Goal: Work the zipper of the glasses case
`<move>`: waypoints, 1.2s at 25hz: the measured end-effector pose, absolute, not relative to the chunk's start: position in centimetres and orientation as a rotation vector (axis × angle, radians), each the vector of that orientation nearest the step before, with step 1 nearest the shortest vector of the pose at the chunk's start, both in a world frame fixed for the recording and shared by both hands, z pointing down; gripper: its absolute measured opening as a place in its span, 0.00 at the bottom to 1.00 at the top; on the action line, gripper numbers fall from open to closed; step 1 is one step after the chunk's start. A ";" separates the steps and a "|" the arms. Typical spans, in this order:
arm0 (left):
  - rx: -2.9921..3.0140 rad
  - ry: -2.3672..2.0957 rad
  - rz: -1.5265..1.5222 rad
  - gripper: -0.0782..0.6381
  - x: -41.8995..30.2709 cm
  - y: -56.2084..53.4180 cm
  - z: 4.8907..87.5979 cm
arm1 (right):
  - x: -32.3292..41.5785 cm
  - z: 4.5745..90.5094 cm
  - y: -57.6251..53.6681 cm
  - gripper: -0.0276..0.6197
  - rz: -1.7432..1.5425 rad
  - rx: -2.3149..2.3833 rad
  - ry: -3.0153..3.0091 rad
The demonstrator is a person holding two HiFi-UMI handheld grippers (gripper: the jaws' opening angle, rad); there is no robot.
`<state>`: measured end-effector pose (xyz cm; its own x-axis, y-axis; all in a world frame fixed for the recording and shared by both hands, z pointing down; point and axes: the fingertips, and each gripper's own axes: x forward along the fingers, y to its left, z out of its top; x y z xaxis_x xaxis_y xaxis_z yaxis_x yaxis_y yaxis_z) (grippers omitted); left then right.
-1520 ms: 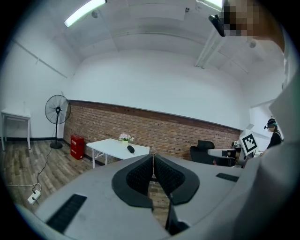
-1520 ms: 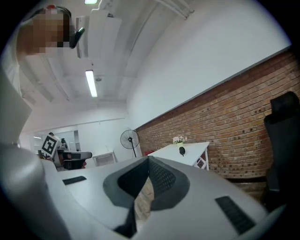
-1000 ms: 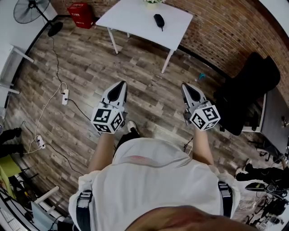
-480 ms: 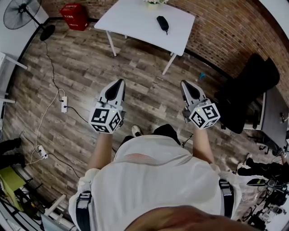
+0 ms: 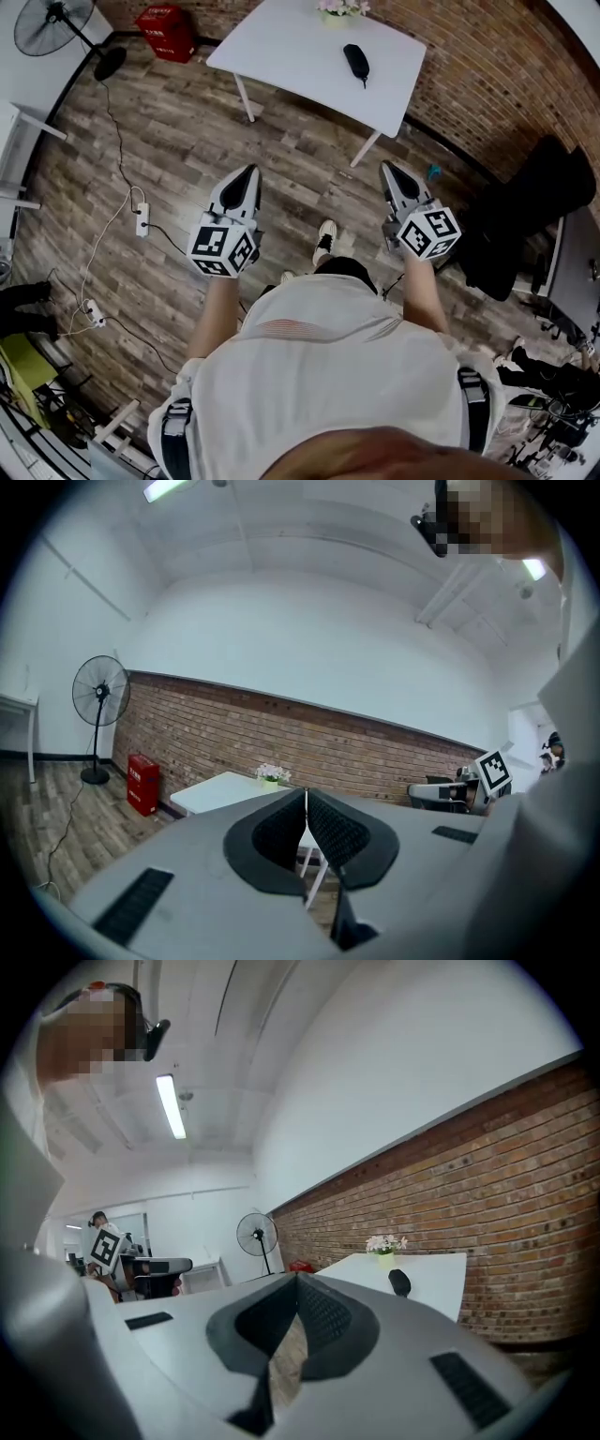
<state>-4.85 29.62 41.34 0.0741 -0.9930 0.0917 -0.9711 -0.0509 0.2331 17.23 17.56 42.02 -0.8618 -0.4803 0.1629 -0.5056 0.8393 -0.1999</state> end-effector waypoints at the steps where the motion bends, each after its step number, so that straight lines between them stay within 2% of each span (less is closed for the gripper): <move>1: 2.114 -1.994 -0.142 0.14 -5.2 28.6 41.1 | 16.7 41.8 16.4 0.12 0.342 0.773 -2.915; 7: 2.143 -1.989 -0.117 0.14 -5.2 21.0 40.5 | 15.2 41.0 9.3 0.12 0.265 0.742 -2.913; 19: 2.161 -1.973 -0.090 0.14 -4.2 7.4 40.3 | 17.4 42.3 -4.8 0.12 0.397 0.812 -2.912; 30: 2.234 -1.845 -0.079 0.14 -9.6 -2.5 41.6 | 14.1 44.1 -12.1 0.12 0.434 0.966 -2.837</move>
